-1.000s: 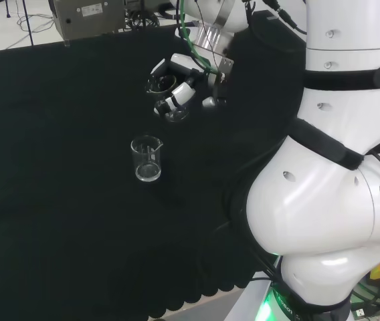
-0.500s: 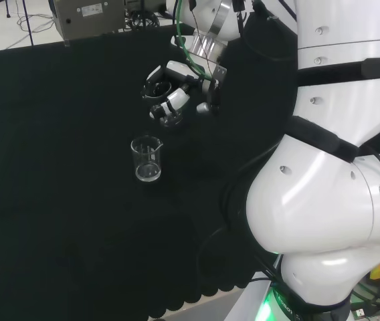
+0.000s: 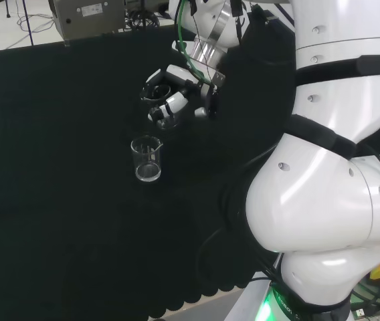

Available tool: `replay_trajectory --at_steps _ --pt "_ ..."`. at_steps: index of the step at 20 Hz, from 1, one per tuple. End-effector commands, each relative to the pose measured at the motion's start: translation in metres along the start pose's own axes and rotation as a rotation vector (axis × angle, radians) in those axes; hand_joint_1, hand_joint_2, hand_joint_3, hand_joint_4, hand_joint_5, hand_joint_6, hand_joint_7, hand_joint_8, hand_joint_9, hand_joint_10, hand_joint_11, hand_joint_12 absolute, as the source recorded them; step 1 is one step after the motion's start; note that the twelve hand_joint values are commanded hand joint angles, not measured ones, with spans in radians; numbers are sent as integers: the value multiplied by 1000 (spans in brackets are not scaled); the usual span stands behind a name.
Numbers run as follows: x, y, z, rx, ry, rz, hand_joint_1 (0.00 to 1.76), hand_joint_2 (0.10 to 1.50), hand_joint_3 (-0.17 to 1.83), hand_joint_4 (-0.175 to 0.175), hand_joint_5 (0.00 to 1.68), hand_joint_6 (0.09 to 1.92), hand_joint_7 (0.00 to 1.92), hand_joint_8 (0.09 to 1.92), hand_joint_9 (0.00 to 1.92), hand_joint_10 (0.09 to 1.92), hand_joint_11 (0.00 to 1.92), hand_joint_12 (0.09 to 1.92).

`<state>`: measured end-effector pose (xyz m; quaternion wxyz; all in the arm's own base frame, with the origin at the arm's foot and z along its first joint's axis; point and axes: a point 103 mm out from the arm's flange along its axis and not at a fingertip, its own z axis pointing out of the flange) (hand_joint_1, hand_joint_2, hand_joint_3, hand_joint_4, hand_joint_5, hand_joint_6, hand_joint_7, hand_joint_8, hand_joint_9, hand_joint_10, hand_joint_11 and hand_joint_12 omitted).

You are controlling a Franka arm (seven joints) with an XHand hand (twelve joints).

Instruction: Place the beaker back on the table.

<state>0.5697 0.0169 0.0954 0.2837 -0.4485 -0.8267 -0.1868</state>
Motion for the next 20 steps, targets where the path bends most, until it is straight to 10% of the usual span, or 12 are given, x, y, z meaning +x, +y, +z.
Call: replay_trajectory --at_steps 1,20 --pt "-12 5 11 10 7 -7 1128 668 632 175 1287 639 1686 87 1700 87 1631 443" --pt "-34 10 20 -40 17 7 1124 693 593 174 1277 640 1660 87 1664 87 1581 474"
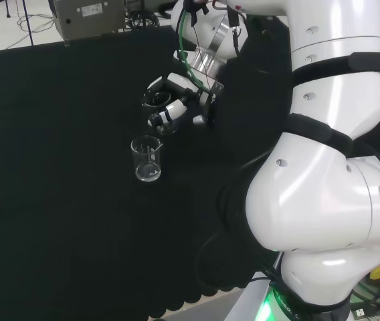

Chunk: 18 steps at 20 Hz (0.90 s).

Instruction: Place the beaker back on the table.

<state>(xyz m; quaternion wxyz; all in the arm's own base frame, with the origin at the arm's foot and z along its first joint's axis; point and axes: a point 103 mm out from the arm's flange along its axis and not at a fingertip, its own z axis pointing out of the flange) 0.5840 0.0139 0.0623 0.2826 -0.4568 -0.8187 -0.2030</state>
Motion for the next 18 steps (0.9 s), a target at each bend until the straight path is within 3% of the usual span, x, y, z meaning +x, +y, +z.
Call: replay_trajectory --at_steps 1,14,18 --pt "-5 1 0 -5 4 -5 1124 694 591 173 1276 641 1658 87 1662 87 1578 475" --pt "-13 4 1 50 -40 -3 1119 733 531 155 1254 658 1617 87 1606 87 1482 546" --pt "-17 0 4 92 -5 18 1106 806 405 157 1229 661 1526 87 1533 87 1312 693"
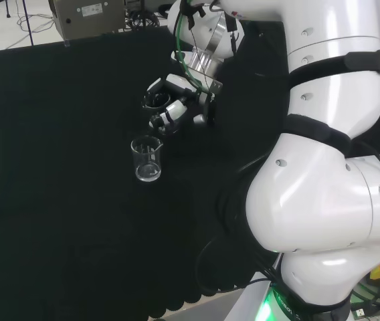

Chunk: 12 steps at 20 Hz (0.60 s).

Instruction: Place the beaker back on the table.

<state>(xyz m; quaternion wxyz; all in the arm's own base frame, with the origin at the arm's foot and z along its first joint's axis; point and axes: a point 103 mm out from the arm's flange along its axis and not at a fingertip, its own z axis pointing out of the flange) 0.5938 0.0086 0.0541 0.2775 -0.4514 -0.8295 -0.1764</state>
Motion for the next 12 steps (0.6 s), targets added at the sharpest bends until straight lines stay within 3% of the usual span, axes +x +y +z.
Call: replay_trajectory --at_steps 1,3,5,9,12 --pt "-4 -6 5 55 35 25 1091 856 325 164 1197 693 1440 87 1451 87 1187 781" --pt "-6 -7 6 78 67 23 944 861 229 35 996 671 1213 87 1219 87 821 1035" --pt "-8 -9 6 82 74 24 862 841 215 -22 829 655 1082 87 1068 87 572 1198" --pt "-7 -13 4 92 46 30 800 794 242 -40 545 614 889 87 881 87 286 1323" --pt "-6 -19 -1 96 1 23 786 775 255 -38 484 579 828 87 826 87 198 1358"
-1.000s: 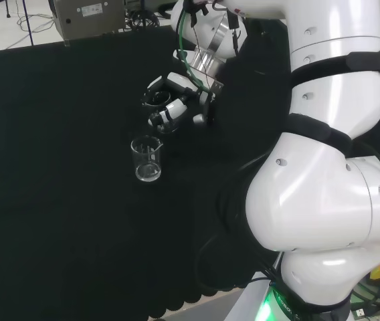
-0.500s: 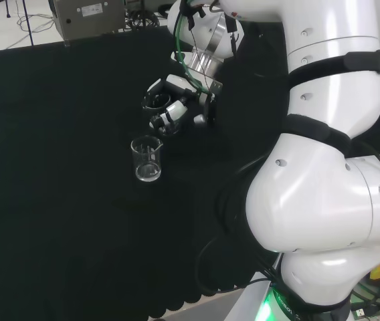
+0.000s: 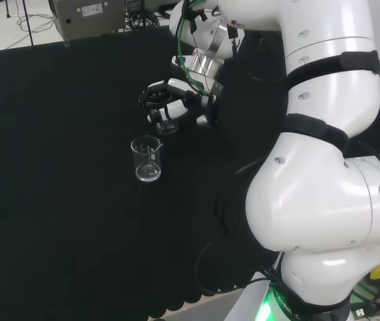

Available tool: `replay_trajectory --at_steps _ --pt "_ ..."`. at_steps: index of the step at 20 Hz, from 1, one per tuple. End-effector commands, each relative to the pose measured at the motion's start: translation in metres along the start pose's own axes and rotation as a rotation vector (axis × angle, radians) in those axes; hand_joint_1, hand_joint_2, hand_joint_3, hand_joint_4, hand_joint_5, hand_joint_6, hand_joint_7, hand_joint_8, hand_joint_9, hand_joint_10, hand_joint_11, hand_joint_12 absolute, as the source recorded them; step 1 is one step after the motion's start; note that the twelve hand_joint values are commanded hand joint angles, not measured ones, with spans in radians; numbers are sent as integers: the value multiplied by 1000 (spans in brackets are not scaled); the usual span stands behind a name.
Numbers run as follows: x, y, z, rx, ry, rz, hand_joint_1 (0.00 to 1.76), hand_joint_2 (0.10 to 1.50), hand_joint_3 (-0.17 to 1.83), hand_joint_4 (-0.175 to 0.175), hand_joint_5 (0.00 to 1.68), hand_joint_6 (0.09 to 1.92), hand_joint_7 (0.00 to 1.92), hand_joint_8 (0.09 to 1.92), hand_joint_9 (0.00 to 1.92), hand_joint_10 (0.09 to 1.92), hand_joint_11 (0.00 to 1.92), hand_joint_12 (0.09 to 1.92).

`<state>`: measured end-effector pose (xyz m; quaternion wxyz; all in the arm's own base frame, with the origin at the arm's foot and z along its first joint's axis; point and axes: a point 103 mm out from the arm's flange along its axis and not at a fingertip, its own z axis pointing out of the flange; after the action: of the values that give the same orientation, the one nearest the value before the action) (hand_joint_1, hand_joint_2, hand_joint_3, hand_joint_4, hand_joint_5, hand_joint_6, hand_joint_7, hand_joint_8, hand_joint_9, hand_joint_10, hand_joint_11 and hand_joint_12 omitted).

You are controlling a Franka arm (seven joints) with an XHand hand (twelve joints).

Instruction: Place the beaker back on the table.

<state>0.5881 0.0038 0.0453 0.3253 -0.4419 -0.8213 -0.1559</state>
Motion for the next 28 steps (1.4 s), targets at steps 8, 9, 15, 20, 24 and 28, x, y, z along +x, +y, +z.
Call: replay_trajectory --at_steps 8,9,15,20,24,28 --pt "18 -32 -27 -32 -122 -19 781 741 269 -35 480 526 783 87 788 87 112 1399" --pt "20 -34 -29 -32 -129 -13 782 737 268 -35 478 524 776 87 787 87 113 1399" --pt "38 -54 -49 -53 -175 22 764 707 273 -30 449 448 667 87 706 87 52 1415" --pt "66 -80 -69 -82 -216 96 754 702 277 -31 452 417 657 87 695 87 22 1428" --pt "91 -103 -84 -98 -240 177 737 705 281 -33 448 383 642 87 688 87 10 1436" --pt "116 -124 -94 -116 -279 228 725 709 281 -34 449 350 631 87 683 87 2 1442"
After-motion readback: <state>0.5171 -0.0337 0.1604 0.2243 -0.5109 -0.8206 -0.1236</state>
